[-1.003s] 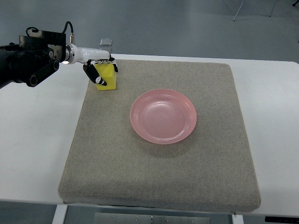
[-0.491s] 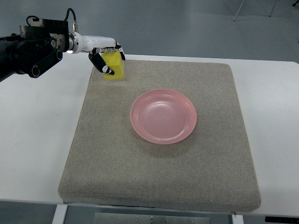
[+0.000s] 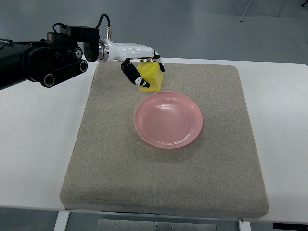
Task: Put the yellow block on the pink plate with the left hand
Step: 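Lift the yellow cube and carry it over the pink plate, then lower the yellow cube onto the pink plate with the left hand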
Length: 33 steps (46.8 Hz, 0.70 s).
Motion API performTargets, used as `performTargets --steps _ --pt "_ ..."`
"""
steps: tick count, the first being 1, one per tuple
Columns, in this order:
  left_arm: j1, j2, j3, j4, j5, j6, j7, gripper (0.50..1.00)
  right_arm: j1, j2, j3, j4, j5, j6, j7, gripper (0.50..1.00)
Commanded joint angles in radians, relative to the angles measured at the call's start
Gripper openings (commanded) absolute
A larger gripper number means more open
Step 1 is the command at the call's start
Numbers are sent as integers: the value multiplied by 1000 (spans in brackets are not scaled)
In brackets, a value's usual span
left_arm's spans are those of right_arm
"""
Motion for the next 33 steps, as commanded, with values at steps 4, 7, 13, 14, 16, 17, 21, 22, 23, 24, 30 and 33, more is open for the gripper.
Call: performTargets --steps 4,7,13,14,16,17,21,22,23,24,30,33 --pt "-11 1 0 -92 47 2 0 500 0 0 0 0 0 0 0 924" --pt "-11 1 0 -123 85 2 -2 500 0 0 0 0 0 0 0 924" --pt "-11 3 -2 -167 163 0 -2 500 0 0 0 0 0 0 0 924" --pt "-11 3 -2 -173 175 0 -3 500 0 0 0 0 0 0 0 924" --pt "-11 3 -3 -182 194 0 -3 500 0 0 0 0 0 0 0 924" --pt "-11 3 -3 -189 200 0 -3 501 0 0 0 0 0 0 0 924" --pt "-11 3 -3 -205 206 -3 -2 503 0 0 0 0 0 0 0 924" --pt "-10 3 -2 -207 208 -3 -3 506 0 0 0 0 0 0 0 924" --pt "-8 1 -3 -209 208 -3 -3 506 0 0 0 0 0 0 0 924" --pt "-5 1 -3 -209 208 -3 -3 508 0 0 0 0 0 0 0 924" --pt "4 -3 0 -209 212 -5 -3 510 0 0 0 0 0 0 0 924" --pt "5 -5 3 -207 217 -6 -2 510 0 0 0 0 0 0 0 924"
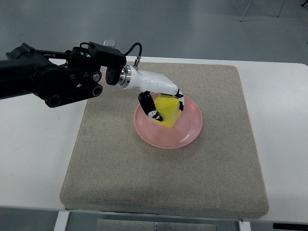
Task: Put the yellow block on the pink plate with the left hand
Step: 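Lower the yellow cube onto the pink plate with the left hand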
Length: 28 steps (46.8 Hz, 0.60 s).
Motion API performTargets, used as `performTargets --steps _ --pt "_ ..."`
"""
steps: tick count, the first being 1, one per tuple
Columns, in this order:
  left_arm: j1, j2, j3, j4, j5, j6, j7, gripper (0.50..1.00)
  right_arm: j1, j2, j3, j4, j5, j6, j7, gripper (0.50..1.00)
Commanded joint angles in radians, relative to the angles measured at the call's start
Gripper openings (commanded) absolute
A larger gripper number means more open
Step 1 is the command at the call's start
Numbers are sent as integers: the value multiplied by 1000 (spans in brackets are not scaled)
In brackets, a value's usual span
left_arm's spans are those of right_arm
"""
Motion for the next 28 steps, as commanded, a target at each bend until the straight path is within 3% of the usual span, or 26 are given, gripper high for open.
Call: performTargets --steps 1,28 --pt "3 -2 5 2 4 -2 1 510 0 0 0 0 0 0 0 924" --pt "49 -13 -1 28 107 11 4 510 0 0 0 0 0 0 0 924"
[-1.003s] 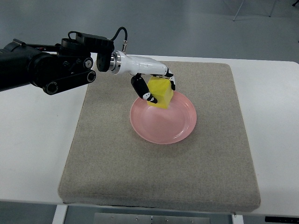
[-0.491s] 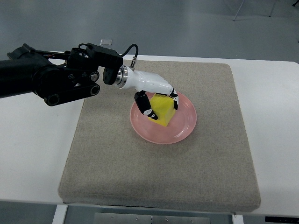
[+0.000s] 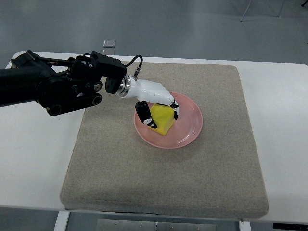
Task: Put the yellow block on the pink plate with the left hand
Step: 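Lower the yellow cube onto the pink plate with the left hand, then open the left hand and withdraw it from the cube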
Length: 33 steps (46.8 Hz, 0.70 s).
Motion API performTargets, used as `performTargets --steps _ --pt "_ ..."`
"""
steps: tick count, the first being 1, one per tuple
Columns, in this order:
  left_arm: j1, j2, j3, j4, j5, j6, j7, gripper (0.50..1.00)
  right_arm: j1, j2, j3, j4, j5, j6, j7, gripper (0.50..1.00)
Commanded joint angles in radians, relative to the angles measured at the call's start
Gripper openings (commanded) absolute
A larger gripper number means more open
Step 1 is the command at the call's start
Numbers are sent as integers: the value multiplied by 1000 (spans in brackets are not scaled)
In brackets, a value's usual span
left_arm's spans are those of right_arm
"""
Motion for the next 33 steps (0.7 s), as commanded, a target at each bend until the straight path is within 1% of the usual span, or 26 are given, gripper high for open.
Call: performTargets --steps 1,6,12,16,19,20,22,24,27,33 --pt "2 0 0 16 1 3 -1 512 0 0 0 0 0 0 0 924" --pt "2 -8 2 36 4 26 -1 512 0 0 0 0 0 0 0 924" --pt "0 -10 2 37 4 27 -1 512 0 0 0 0 0 0 0 924" --pt "0 -19 2 39 4 29 1 529 0 0 0 0 0 0 0 924" --pt "2 -20 2 39 2 29 1 555 0 0 0 0 0 0 0 924" --pt "3 -20 2 40 2 29 1 572 0 0 0 0 0 0 0 924" --pt "3 -20 0 40 1 30 1 621 0 0 0 0 0 0 0 924" --pt "9 -22 0 40 1 30 1 655 0 0 0 0 0 0 0 924" --pt "13 -22 2 42 1 30 1 681 0 0 0 0 0 0 0 924" --pt "17 -22 2 53 1 32 -3 771 0 0 0 0 0 0 0 924"
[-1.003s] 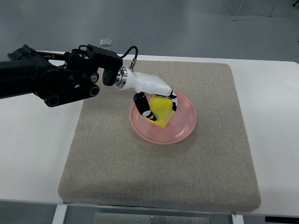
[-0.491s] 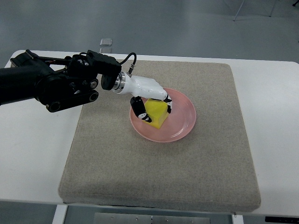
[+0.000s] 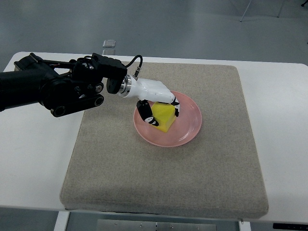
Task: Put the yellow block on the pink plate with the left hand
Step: 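Open the left hand and withdraw it from the cube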
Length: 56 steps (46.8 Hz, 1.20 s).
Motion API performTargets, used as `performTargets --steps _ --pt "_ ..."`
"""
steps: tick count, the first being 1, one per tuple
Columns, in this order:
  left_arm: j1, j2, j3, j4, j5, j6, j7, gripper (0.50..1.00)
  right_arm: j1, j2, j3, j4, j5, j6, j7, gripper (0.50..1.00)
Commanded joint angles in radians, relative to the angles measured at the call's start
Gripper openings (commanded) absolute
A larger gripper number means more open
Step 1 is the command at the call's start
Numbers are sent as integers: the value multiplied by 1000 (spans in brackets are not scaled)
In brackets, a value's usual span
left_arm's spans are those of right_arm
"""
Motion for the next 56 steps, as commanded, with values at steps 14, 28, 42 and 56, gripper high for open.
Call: performTargets --steps 14,28,42,56 --pt "1 8 -1 4 -18 -3 -4 964 0 0 0 0 0 0 0 924" --pt "-9 25 -10 4 -24 -4 -6 964 0 0 0 0 0 0 0 924" --pt "-9 91 -35 15 -25 -6 -6 964 0 0 0 0 0 0 0 924" --pt "4 134 -82 107 -30 -11 -6 966 0 0 0 0 0 0 0 924"
